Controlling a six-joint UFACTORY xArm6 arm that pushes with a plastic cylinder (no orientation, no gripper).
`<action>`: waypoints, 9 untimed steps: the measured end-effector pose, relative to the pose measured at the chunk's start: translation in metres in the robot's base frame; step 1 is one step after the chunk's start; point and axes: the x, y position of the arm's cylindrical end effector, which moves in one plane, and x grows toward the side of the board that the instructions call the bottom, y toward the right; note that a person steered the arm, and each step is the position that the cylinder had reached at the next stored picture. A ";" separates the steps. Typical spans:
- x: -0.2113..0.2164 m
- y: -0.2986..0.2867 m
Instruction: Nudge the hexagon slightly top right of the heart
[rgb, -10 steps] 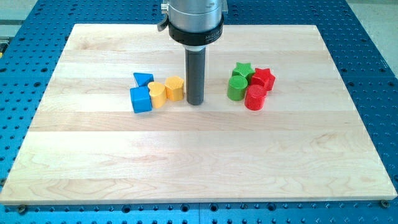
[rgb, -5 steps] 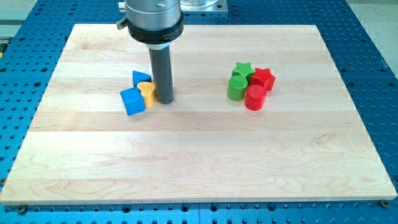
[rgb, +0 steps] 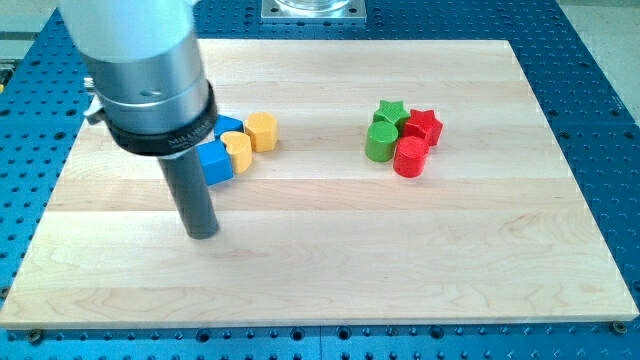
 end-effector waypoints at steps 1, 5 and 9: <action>-0.010 0.000; -0.068 0.000; -0.020 -0.004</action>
